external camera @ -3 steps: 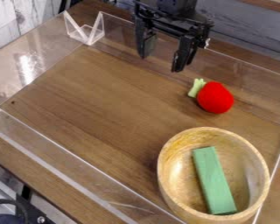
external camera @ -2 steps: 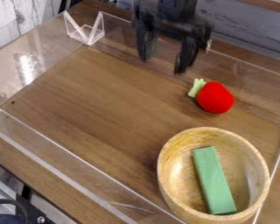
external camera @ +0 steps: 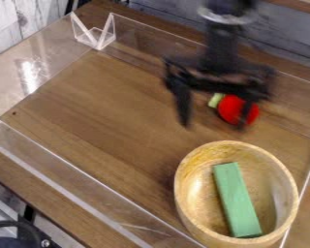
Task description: Remove the green block from the brown bowl and put it on the table
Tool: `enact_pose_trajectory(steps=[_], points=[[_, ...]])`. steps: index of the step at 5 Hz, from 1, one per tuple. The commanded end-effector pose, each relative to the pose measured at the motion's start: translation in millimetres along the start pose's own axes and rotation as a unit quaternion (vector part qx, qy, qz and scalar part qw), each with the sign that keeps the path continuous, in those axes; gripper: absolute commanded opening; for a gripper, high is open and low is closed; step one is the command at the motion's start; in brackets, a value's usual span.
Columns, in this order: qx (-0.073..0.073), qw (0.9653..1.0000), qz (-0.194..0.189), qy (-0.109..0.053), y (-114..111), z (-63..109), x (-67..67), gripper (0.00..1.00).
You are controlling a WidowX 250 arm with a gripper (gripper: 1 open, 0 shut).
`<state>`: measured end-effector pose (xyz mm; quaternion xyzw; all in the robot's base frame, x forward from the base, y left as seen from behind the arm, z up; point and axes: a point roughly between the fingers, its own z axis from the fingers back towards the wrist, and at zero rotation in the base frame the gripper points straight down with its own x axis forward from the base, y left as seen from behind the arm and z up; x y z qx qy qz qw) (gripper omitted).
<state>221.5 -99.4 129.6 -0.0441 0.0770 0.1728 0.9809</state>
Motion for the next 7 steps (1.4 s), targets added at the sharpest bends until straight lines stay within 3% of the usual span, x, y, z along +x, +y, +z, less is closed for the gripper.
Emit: enact_pose_trajectory(steps=[1, 2, 3, 4, 5, 6, 7], points=[[-0.022, 0.9993, 0.025, -0.014, -18, 1.5, -10.4, 1.0], [-0.035, 0.9987, 0.033, -0.015, -27, -10.6, -16.9, 1.0], [-0.049, 0.9962, 0.069, -0.02, -15, -28.1, -23.2, 1.0], [-0.07, 0.992, 0.102, -0.024, -3, -39.0, -27.8, 1.0], [-0.098, 0.9854, 0.137, -0.029, -21, -50.3, -31.9, 1.0], [-0.103, 0.9834, 0.145, -0.035, -37, -60.5, -32.9, 1.0], [-0.102, 0.9849, 0.135, -0.037, -45, -51.1, -25.2, 1.0]])
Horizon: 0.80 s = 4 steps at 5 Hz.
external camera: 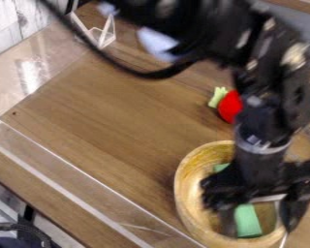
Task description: Remove the green block from the brown bowl and put it on the table
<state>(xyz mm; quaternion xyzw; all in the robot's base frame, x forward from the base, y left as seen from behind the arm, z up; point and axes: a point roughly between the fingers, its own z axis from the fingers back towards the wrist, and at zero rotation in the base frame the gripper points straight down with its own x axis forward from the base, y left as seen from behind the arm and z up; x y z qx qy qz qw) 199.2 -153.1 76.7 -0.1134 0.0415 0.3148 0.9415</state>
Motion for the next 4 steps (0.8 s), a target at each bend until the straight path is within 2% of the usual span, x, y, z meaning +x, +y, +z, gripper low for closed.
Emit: enact_pose_trajectory(steps=[1, 3, 4], points=[[-0.026, 0.9993, 0.023, -0.012, -14, 24.6, 10.8, 1.0], [-0.034, 0.9992, 0.014, -0.016, 4, 10.1, 25.5, 1.0], [-0.041, 0.9988, -0.009, -0.025, -5, 14.4, 17.2, 1.0]])
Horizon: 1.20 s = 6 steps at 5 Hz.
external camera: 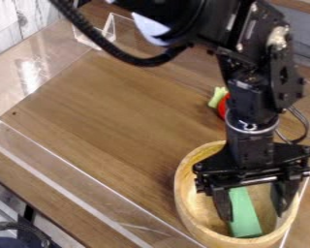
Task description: Remove the green block from the brown bowl and put it on the table
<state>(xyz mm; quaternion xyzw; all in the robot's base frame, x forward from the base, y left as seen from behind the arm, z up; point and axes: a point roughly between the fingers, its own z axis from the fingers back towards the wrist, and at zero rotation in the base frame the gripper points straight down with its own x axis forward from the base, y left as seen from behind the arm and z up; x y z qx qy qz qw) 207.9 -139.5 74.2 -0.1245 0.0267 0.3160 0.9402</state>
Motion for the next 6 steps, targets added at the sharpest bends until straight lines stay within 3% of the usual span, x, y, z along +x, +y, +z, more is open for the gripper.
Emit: enact_pose_trajectory(steps=[1, 4, 6], points=[[-0.028, 0.9992, -0.019, -0.021, -20, 17.6, -5.7, 1.0], [-0.028, 0.9975, -0.054, -0.035, -5, 15.1, -4.8, 1.0], [-0.022, 0.9962, -0.077, -0.034, -8, 1.7, -8.3, 1.0]])
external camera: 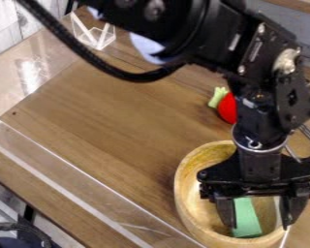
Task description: Remove the green block from the brown bowl and put it on the table
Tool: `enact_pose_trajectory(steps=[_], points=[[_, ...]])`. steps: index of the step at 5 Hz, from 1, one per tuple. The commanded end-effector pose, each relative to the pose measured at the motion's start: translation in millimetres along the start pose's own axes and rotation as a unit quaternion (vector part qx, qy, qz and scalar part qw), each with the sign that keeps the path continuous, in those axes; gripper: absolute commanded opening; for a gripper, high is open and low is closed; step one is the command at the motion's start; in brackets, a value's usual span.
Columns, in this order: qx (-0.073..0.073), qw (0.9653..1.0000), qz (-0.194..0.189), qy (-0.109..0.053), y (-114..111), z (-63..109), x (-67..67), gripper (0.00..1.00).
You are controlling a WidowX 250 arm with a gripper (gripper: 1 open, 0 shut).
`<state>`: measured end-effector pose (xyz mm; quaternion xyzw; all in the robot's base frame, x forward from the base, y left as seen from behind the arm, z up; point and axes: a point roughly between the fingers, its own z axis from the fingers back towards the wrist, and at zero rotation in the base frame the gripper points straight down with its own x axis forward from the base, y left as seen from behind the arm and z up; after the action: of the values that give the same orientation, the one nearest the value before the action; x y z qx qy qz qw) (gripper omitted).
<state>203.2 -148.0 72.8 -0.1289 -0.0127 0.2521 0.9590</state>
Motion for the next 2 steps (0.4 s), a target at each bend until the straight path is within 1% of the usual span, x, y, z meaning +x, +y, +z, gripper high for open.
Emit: enact_pose_trajectory(steps=[1, 2], points=[[-0.009, 0.9995, 0.026, -0.013, -0.8, -2.8, 5.4, 0.0], [-0.002, 0.9999, -0.012, -0.01, -8.8, 2.5, 2.2, 0.0]])
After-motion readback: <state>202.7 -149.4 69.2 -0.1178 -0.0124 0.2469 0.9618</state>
